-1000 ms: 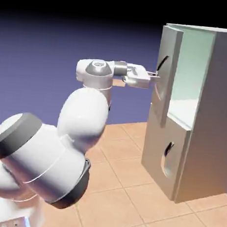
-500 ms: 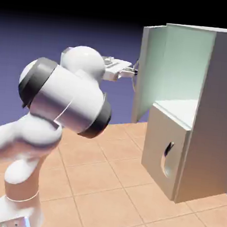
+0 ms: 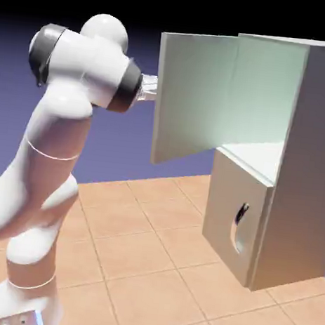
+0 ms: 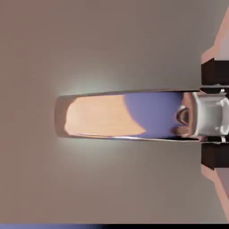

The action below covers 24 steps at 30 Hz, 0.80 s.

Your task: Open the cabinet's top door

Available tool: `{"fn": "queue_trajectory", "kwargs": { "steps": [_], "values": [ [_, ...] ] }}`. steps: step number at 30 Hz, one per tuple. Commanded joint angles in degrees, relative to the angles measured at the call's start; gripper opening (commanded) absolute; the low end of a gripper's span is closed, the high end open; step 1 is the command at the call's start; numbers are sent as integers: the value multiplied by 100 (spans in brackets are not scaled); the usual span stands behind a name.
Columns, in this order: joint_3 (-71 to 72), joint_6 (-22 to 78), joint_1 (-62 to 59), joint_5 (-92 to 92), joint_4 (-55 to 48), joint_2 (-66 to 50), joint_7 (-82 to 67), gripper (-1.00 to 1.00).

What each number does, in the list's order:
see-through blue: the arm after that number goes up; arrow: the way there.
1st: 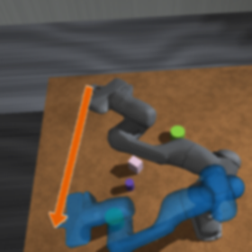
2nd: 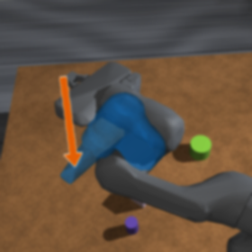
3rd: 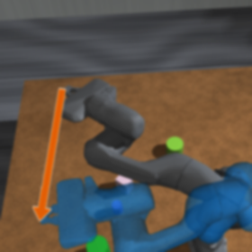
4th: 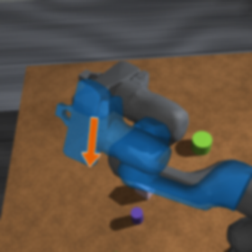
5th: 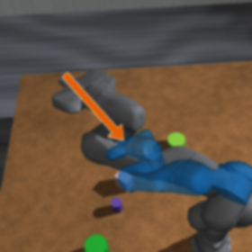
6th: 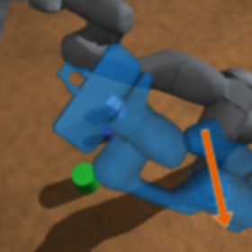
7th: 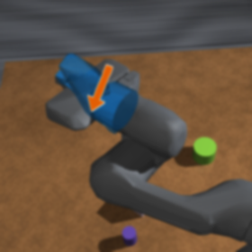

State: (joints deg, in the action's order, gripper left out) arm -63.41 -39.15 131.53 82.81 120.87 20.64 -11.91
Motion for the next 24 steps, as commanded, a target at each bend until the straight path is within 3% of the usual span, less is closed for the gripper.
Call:
{"fn": "queue_trajectory", "kwargs": {
  "steps": [1, 9, 16, 23, 24],
  "values": [
    [-180, -62, 115, -157, -138, -208, 13, -100],
    [-1119, -872, 351, -1267, -795, -1869, -218, -100],
    [-931, -1499, -520, -2185, -1313, -3323, -679, -100],
    [-493, -1512, -1613, -3008, -2243, -4612, -1219, -100],
    [-493, -1512, -1613, -3008, -2243, -4612, -1219, 100]
  ]
}}
